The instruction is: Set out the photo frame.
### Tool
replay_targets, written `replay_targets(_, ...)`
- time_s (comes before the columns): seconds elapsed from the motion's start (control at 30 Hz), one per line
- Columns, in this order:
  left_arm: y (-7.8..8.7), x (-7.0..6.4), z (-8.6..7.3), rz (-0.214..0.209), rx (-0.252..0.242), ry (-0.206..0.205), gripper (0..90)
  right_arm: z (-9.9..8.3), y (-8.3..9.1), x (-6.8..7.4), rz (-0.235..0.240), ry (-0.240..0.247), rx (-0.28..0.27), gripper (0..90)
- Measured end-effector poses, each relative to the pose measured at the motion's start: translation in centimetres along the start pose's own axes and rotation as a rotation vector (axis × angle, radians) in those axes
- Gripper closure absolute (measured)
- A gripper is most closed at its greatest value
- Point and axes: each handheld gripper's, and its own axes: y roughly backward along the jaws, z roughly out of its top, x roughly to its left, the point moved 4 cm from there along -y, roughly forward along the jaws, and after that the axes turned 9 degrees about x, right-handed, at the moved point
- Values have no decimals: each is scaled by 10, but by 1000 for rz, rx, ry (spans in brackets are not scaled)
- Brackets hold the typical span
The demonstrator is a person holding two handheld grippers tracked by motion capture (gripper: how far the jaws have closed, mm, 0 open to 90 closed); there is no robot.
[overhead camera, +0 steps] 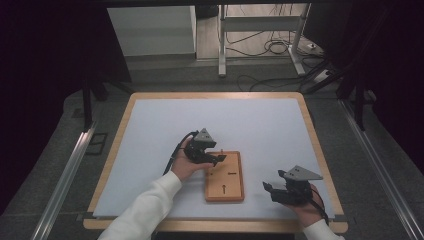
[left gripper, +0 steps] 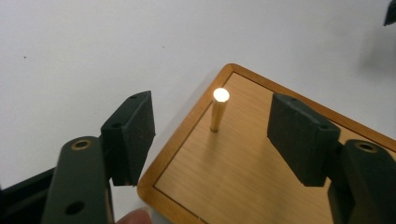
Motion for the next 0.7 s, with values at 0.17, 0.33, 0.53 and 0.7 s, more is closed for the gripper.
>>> replay_targets(0.17, -8, 0, 2, 9, 15, -28, 455, 0, 0, 0, 0, 1, -1, 274)
replay_targets(0.33, -11, 0, 0, -5, 18, -28, 535, 0, -1, 1, 1, 2, 3, 274)
replay_targets(0.53, -16, 0, -1, -11, 15, -23, 612, 1, -1, 2, 4, 9, 2, 273)
replay_targets(0.7, -17, 1, -1, -35, 9, -18, 714, 1, -1, 2, 3, 8, 1, 273)
